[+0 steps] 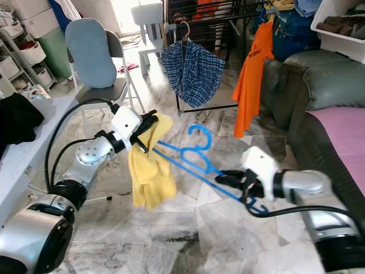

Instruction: Hang hanger

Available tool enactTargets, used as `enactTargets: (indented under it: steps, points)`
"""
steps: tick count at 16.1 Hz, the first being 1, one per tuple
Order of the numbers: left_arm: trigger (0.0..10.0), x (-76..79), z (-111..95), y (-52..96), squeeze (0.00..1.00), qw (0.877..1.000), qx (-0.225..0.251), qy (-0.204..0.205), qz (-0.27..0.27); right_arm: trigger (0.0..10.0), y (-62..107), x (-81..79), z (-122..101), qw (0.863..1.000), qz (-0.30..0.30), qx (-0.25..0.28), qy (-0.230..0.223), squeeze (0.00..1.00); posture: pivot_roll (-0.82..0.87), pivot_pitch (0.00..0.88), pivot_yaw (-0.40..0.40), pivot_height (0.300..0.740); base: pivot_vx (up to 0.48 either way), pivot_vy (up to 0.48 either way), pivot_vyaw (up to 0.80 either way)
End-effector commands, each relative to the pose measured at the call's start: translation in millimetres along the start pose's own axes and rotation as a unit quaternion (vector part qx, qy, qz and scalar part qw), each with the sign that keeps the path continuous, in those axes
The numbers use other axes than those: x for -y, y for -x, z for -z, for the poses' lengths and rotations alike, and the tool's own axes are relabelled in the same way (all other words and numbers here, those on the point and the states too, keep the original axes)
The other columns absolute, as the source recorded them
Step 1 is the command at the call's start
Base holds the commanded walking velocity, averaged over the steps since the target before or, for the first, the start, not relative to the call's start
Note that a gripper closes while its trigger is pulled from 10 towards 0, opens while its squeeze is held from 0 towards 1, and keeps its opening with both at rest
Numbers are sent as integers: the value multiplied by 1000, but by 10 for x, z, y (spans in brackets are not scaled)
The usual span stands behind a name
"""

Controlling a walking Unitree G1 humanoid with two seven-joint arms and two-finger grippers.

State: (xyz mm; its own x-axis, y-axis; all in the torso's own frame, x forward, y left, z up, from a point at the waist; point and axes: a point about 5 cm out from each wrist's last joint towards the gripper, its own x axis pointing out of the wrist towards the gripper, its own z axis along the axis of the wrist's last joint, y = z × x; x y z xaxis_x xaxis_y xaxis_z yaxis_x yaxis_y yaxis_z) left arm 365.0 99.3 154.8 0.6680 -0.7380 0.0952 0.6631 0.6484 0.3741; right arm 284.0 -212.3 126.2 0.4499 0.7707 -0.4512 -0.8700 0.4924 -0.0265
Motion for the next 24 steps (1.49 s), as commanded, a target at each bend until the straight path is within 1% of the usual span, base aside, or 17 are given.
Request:
enactTargets:
  steps: [1,3,4,5,6,8,10,12,14,15,16,17,18,19,21,22,24]
  points:
    - [10000,22,-122,-62,0,999,31,3,30,10000,-114,-33,-40,1000,-17,0,8,0,-170,0,174,740,0,0,0]
    - [10000,147,-263,-145,0,992,66,34,98,10000,-299,-32,46,1000,5,6,-25,0,-161,0,170,740,0,0,0]
    - [10000,135,-340,-164,0,992,80,15,99,10000,-368,13,119,999,43,-7,-32,0,-159,0,169,740,0,0,0]
    - [10000,121,-356,-162,0,992,84,12,97,10000,-378,22,137,998,51,-9,-37,0,-158,0,168,740,0,0,0]
    - [10000,-15,-406,-161,0,993,91,31,64,10000,-391,19,223,996,68,-19,-47,0,-158,0,166,740,0,0,0]
    - [10000,-188,-441,-131,0,993,96,60,21,10000,-383,-59,337,997,53,-38,-49,0,-158,0,164,740,0,0,0]
    - [10000,-339,-504,-101,0,992,106,65,-26,10000,-369,-52,435,994,73,-52,-60,0,-162,0,163,740,0,0,0]
    - [10000,-463,-523,-47,0,990,103,59,-77,10000,-350,52,481,987,129,-46,-80,0,-163,0,162,740,0,0,0]
    - [10000,-481,-479,7,0,989,98,68,-87,10000,-228,315,486,958,250,-25,-141,0,-168,0,162,740,0,0,0]
    - [10000,-436,-438,30,0,990,94,65,-81,10000,-101,486,476,926,326,-2,-193,0,-167,0,160,740,0,0,0]
    - [10000,-367,-384,49,0,992,85,55,-73,10000,38,642,454,885,388,30,-257,0,-166,0,155,740,0,0,0]
    - [10000,-356,-379,50,0,993,84,52,-71,10000,54,661,449,879,394,34,-265,0,-166,0,153,740,0,0,0]
    - [10000,-273,-317,65,0,995,73,41,-60,10000,100,753,325,855,411,84,-304,0,-166,0,151,740,0,0,0]
    - [10000,-251,-304,66,0,995,70,39,-58,10000,105,775,293,851,414,94,-309,0,-167,0,149,740,0,0,0]
    - [10000,-76,-198,66,0,998,52,30,-32,10000,54,845,76,844,404,136,-324,0,-169,0,146,740,0,0,0]
    - [10000,75,-183,35,0,998,53,29,-9,10000,-9,866,-56,841,392,160,-338,0,-168,0,144,740,0,0,0]
    - [10000,259,-143,0,0,999,44,11,21,10000,-104,846,-195,844,365,182,-348,0,-171,0,142,740,0,0,0]
